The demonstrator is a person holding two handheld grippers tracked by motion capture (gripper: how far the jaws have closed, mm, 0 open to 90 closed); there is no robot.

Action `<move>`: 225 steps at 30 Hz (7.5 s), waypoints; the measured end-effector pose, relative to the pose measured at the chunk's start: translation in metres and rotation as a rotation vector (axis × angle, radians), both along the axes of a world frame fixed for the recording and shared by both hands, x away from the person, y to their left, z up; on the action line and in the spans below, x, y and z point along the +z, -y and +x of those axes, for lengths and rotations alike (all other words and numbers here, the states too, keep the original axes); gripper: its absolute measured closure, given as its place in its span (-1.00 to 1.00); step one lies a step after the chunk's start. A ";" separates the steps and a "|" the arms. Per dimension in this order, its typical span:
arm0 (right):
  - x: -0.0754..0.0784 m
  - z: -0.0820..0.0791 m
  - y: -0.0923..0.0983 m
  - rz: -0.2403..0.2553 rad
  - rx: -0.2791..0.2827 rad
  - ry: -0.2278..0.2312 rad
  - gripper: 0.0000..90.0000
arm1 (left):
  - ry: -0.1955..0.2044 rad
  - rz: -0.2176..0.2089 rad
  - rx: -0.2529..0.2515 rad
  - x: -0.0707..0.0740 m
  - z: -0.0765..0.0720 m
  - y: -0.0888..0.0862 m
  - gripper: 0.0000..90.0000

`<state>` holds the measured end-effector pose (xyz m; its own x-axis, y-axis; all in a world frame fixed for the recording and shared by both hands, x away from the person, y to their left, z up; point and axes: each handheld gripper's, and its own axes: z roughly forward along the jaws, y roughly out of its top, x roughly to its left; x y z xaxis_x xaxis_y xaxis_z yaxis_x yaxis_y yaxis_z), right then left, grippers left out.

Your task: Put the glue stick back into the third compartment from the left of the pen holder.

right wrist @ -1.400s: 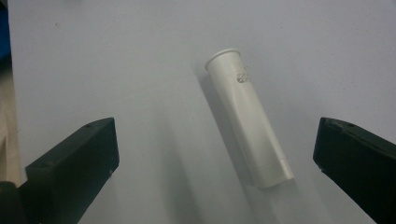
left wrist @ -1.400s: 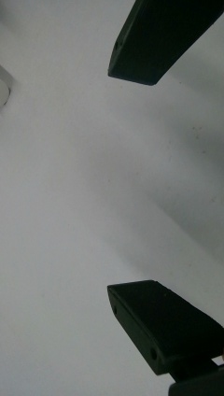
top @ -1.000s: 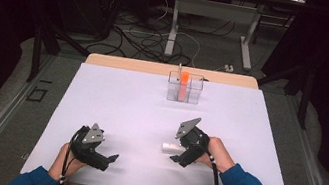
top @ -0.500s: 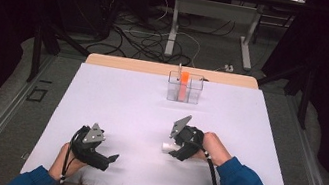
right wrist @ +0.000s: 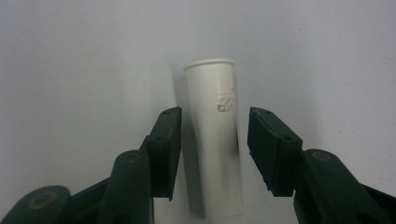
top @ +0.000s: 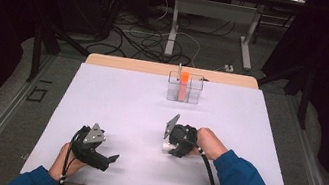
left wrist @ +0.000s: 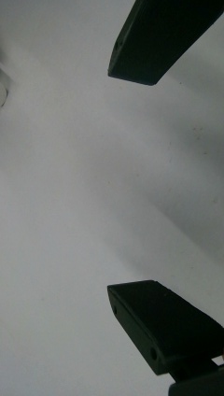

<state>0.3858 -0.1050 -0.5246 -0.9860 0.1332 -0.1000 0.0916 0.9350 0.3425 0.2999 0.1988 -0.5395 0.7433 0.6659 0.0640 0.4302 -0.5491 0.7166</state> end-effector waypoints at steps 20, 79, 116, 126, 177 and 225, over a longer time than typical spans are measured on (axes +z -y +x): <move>0.000 -0.001 -0.009 -0.053 0.050 0.009 0.51 | -0.021 0.002 -0.013 0.000 0.001 -0.001 -1.00; 0.031 -0.040 0.062 0.456 -0.262 0.111 0.51 | 0.000 0.013 -0.014 0.001 -0.002 -0.003 -1.00; 0.033 -0.027 0.083 0.547 -0.435 0.197 0.51 | 0.011 -0.010 -0.010 0.001 -0.002 -0.002 -1.00; 0.036 -0.019 0.092 0.575 -0.495 0.208 0.51 | 0.014 0.000 -0.013 0.003 -0.002 -0.003 -1.00; 0.042 0.018 0.099 0.665 -0.628 0.316 0.51 | 0.034 -0.007 0.004 0.002 -0.002 -0.001 -1.00; 0.060 0.076 0.089 0.713 -0.696 0.372 0.51 | 0.044 -0.011 0.016 0.003 -0.004 -0.002 -1.00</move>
<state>0.4616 -0.1939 -0.4643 -0.5935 0.8029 -0.0561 0.3057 0.2894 0.9071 0.2964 0.2005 -0.5366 0.7291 0.6786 0.0892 0.4070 -0.5347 0.7406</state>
